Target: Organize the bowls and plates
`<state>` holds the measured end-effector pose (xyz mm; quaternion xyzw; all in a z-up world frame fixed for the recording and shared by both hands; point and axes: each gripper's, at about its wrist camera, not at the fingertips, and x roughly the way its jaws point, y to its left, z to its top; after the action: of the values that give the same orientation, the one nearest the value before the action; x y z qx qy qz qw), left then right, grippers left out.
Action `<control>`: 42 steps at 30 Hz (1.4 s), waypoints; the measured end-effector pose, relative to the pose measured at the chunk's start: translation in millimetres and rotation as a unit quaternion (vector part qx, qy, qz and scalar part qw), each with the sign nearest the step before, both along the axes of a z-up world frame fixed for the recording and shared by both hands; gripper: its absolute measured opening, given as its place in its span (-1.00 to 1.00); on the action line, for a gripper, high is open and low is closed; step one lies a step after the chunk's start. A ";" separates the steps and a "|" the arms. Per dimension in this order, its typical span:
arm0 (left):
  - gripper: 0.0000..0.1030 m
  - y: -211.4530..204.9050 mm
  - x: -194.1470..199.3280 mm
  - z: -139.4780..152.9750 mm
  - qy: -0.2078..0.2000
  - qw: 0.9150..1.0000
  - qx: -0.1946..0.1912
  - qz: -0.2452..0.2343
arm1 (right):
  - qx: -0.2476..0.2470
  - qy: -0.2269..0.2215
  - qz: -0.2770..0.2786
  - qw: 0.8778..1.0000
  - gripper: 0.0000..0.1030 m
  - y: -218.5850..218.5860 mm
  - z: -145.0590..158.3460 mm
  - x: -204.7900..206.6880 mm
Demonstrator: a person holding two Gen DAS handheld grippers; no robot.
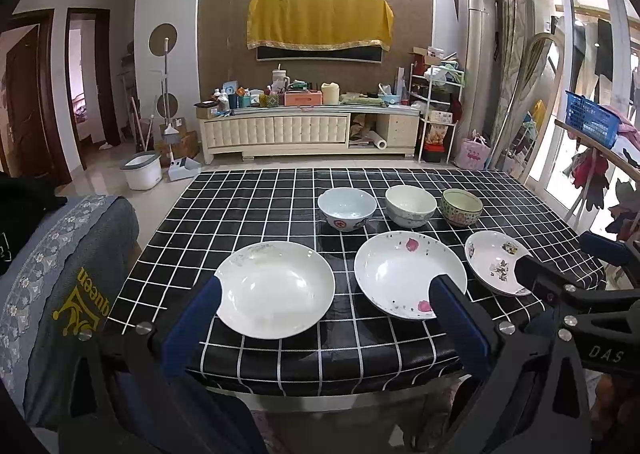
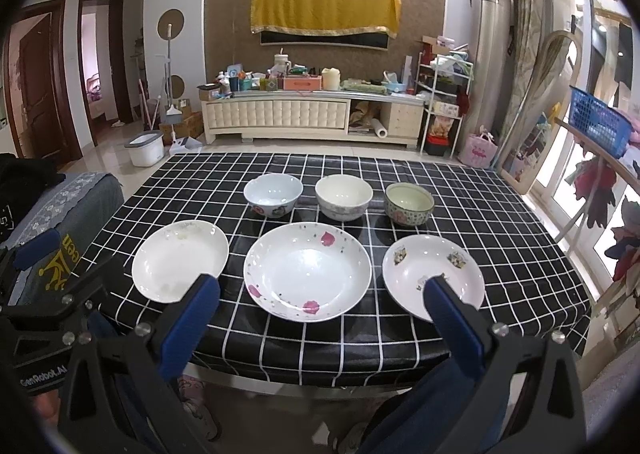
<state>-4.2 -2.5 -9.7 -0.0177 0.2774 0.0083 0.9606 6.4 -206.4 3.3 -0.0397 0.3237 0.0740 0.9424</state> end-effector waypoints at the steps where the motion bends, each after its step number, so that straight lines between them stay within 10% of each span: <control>1: 1.00 -0.3 -0.4 -0.3 -0.001 1.000 0.002 -0.001 | 0.001 0.002 0.000 1.000 1.00 -0.2 0.7 1.5; 19: 1.00 39.0 27.4 6.6 -0.004 0.999 0.022 0.045 | 0.008 -0.053 0.019 0.998 1.00 33.3 9.3 37.1; 42: 1.00 148.9 105.6 -71.8 0.147 0.981 -0.063 0.112 | -0.016 0.141 0.150 0.978 1.00 140.5 -77.5 138.5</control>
<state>101.4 146.4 -81.6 -0.1078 0.4115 0.1012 0.8994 144.9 -65.8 -74.2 -0.0925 0.4450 0.2143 0.8646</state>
